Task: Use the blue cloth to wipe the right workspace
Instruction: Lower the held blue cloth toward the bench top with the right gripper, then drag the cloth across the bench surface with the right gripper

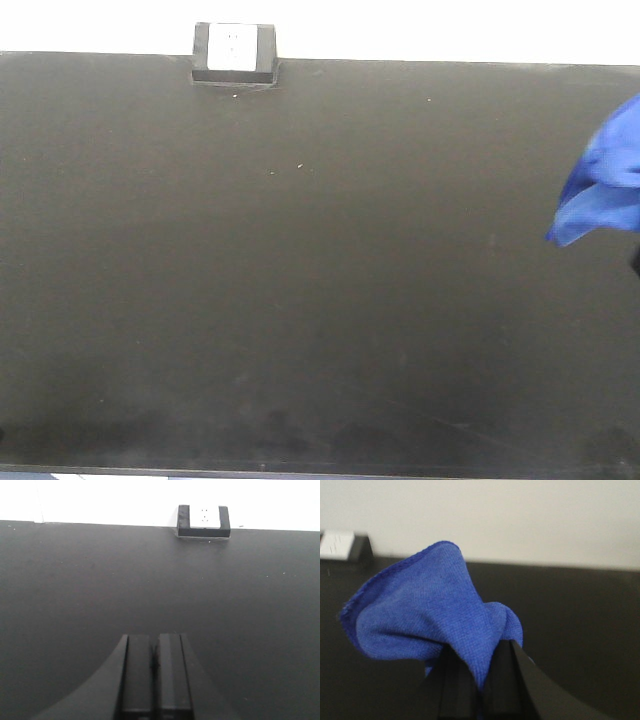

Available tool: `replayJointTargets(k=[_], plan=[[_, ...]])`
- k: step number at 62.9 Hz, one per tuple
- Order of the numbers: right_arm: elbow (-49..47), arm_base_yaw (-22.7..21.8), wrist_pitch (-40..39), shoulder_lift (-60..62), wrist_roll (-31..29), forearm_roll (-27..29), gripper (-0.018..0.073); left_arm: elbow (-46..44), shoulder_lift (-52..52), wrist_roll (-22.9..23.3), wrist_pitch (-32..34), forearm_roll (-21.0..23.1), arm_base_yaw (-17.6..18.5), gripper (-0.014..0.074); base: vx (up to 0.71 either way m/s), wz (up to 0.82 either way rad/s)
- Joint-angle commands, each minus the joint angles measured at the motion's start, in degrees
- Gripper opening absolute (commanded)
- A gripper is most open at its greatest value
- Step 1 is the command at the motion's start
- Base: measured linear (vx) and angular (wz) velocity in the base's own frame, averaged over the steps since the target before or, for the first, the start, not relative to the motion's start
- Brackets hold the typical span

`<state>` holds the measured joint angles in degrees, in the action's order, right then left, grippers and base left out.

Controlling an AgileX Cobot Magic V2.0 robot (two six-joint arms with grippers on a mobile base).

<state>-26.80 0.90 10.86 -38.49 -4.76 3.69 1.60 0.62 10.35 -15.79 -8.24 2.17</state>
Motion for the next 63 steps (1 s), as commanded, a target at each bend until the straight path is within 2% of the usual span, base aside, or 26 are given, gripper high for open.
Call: replayJointTargets(k=[1,10,29,43,49,53,56,63], plan=[[-4.49,-0.1,1.68,-7.35,0.06,-0.53,-0.0004,1.74,0.86,0.49,4.6,-0.06,0.25,-0.0006,0.0,0.0],[-6.53,-0.1,5.34,-20.44,0.06,-0.79,-0.0004,1.74,0.86,0.49,4.6,-0.06,0.25,-0.0006,0.0,0.0],[-6.59,-0.1,2.48,-40.17,-1.21,-0.86,-0.0004,1.74,0.86,0.49,4.6,-0.06,0.25,-0.0006,0.0,0.0],[-6.59,0.47,0.67,-48.41,-1.21,0.89,-0.0004,1.74,0.86,0.49,4.6,-0.06,0.25,-0.0006,0.0,0.0],[-6.59,5.17,-0.05,-48.94,-1.93,2.8,-0.0004,1.74,0.86,0.49,4.6,-0.06,0.25,-0.0006,0.0,0.0],[-6.59,9.8,-1.6,-48.76,-3.39,2.8,-0.0004,1.74,0.86,0.49,4.6,-0.06,0.25,-0.0006,0.0,0.0],[-6.59,14.87,-3.15,-48.76,-3.67,2.8,-0.0004,1.74,0.86,0.49,4.6,-0.06,0.25,-0.0006,0.0,0.0],[-6.66,21.96,-5.11,-48.76,-2.9,2.8,-0.0004,1.74,0.86,0.49,4.6,-0.06,0.25,-0.0006,0.0,0.0]])
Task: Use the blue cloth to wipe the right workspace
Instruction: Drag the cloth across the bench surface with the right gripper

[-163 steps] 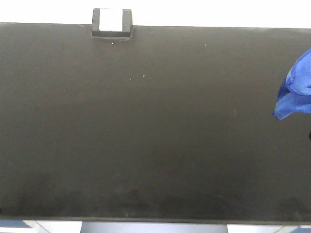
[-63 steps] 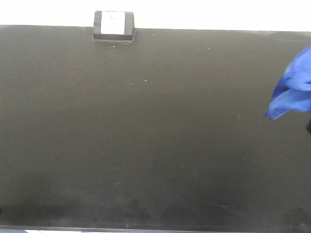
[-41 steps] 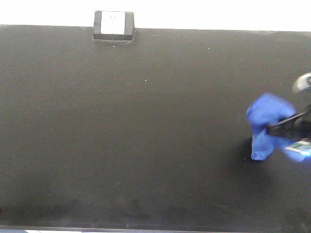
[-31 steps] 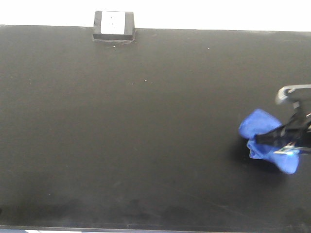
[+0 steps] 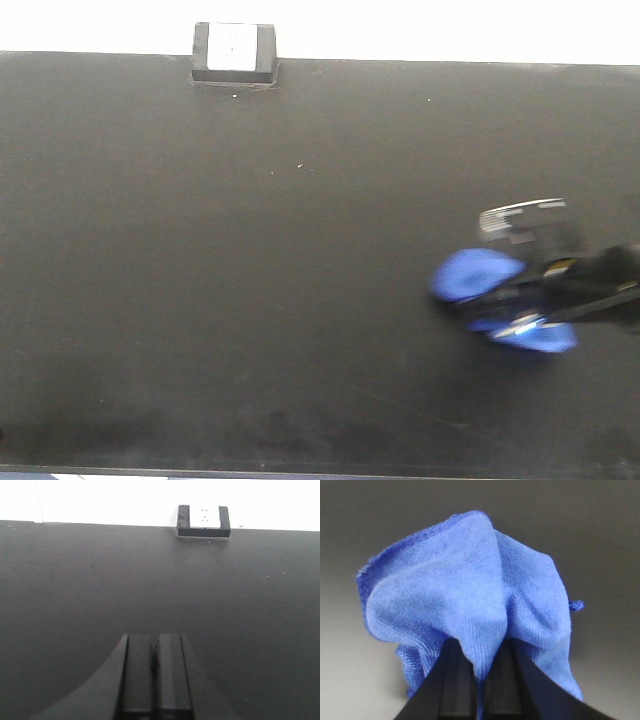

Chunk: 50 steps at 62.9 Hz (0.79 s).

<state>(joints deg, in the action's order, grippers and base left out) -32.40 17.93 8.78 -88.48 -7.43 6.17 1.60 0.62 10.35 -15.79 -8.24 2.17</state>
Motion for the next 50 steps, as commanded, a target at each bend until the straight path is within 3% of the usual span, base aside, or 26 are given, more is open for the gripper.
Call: replayJointTargets(k=[1,6,10,24,32,40,47,50], plan=[[-1.06,5.41,-3.28,1.22,-0.01,0.22,-0.0004,1.74,0.86,0.49,4.6,-0.06,0.25,-0.0006,0.0,0.0],[-1.06,5.19,-3.41,1.22,0.17,-0.06,-0.0004,1.74,0.86,0.49,4.6,-0.06,0.25,-0.0006,0.0,0.0],[-0.93,2.24,-3.18,1.22,0.17,-0.35,-0.0004,1.74,0.86,0.49,4.6,-0.06,0.25,-0.0006,0.0,0.0],[-0.92,-19.09,-2.21,1.22,0.17,-0.35,-0.0004,1.74,0.86,0.49,4.6,-0.06,0.25,-0.0006,0.0,0.0],[-0.92,-25.96,-2.47,1.22,0.17,0.16,-0.0004,1.74,0.86,0.49,4.6,-0.06,0.25,-0.0006,0.0,0.0],[-0.92,-22.28,-3.02,1.22,0.01,2.89,-0.0004,1.74,0.86,0.49,4.6,-0.06,0.25,-0.0006,0.0,0.0],[-0.92,-11.56,-3.63,1.22,-1.01,3.08,-0.0004,1.74,0.86,0.49,4.6,-0.06,0.25,-0.0006,0.0,0.0],[-0.92,-4.93,-4.11,1.22,-1.11,3.08,-0.0004,1.74,0.86,0.49,4.6,-0.06,0.25,-0.0006,0.0,0.0]])
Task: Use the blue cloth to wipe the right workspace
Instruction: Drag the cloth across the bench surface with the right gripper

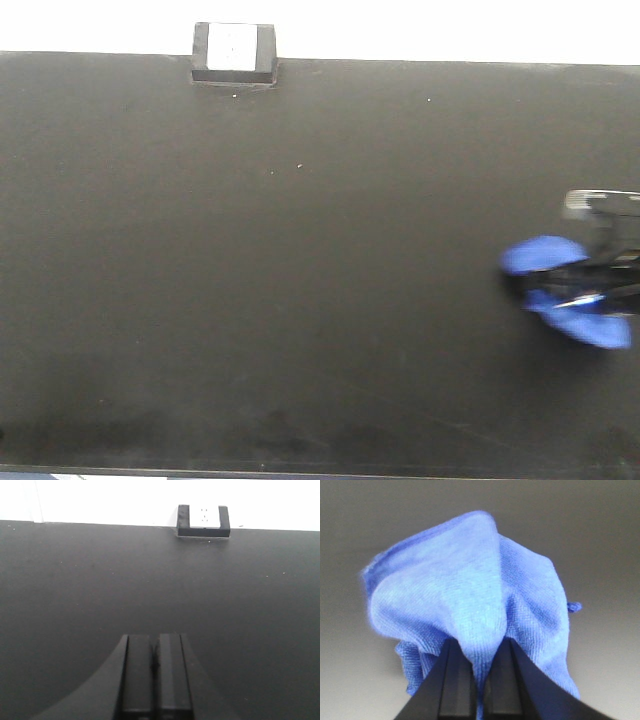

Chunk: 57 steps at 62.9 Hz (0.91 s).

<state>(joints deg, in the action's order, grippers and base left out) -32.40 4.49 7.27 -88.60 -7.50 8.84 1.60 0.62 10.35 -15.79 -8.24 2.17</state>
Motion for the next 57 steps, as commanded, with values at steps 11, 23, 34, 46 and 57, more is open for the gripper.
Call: replayJointTargets(k=[11,23,34,46,57], plan=[[-0.92,20.53,-5.98,1.35,0.39,0.47,-0.0004,1.74,0.86,0.49,4.6,-0.06,0.25,-0.0006,0.0,0.0],[-0.92,11.91,-6.34,1.35,0.8,0.37,-0.0004,1.74,0.86,0.49,4.6,-0.06,0.25,-0.0006,0.0,0.0],[-0.92,-2.73,-5.0,1.35,0.26,0.2,-0.0001,1.74,0.86,0.49,4.6,-0.06,0.25,-0.0006,0.0,0.0],[-0.92,-7.17,-4.56,1.35,0.26,0.48,0.0061,1.74,0.86,0.49,4.6,-0.06,0.25,-0.0006,0.0,0.0],[-1.0,-6.69,-4.66,1.35,0.21,0.48,0.0241,1.74,0.86,0.49,4.6,-0.06,0.25,-0.0006,0.0,0.0]])
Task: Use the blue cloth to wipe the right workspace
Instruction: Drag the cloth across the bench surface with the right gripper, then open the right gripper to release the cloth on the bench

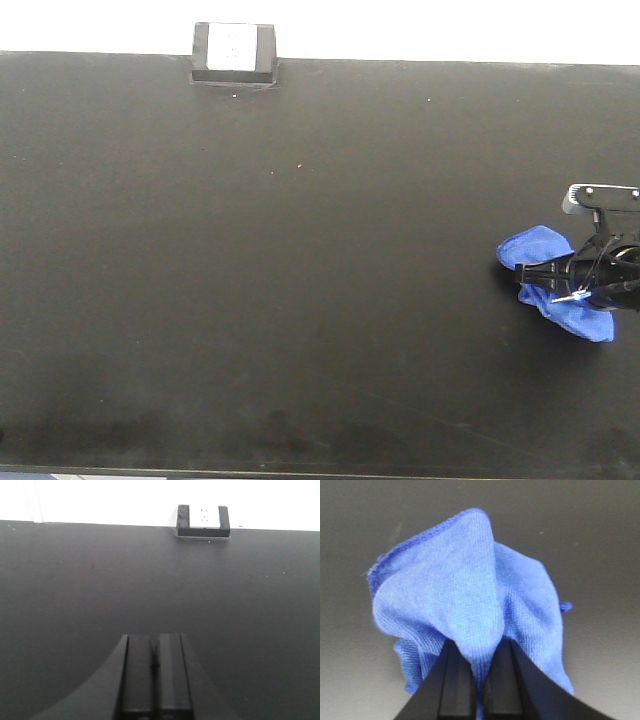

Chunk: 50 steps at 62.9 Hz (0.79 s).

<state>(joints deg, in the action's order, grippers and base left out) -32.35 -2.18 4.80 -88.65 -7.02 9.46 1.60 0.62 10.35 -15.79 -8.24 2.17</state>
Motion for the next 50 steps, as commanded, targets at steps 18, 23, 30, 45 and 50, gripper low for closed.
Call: replayJointTargets(k=[18,23,30,45,50], plan=[[-4.9,-0.02,3.53,7.81,-0.39,-0.26,0.0613,1.74,0.86,0.49,4.6,-0.06,0.25,-0.0006,0.0,0.0],[-6.56,-0.02,6.28,12.26,-0.99,-0.39,0.0642,1.74,0.86,0.49,4.6,-0.06,0.25,-0.0006,0.0,0.0],[-9.09,-0.02,10.34,20.0,-1.97,-0.49,0.0627,1.74,0.86,0.49,4.6,-0.06,0.25,-0.0006,0.0,0.0],[-10.93,-0.02,16.12,41.75,-1.97,-0.94,0.0419,1.74,0.86,0.49,4.6,-0.06,0.25,-0.0006,0.0,0.0],[-10.93,-0.02,19.3,48.93,-1.97,-1.82,0.0239,1.74,0.86,0.49,4.6,-0.06,0.25,-0.0006,0.0,0.0]])
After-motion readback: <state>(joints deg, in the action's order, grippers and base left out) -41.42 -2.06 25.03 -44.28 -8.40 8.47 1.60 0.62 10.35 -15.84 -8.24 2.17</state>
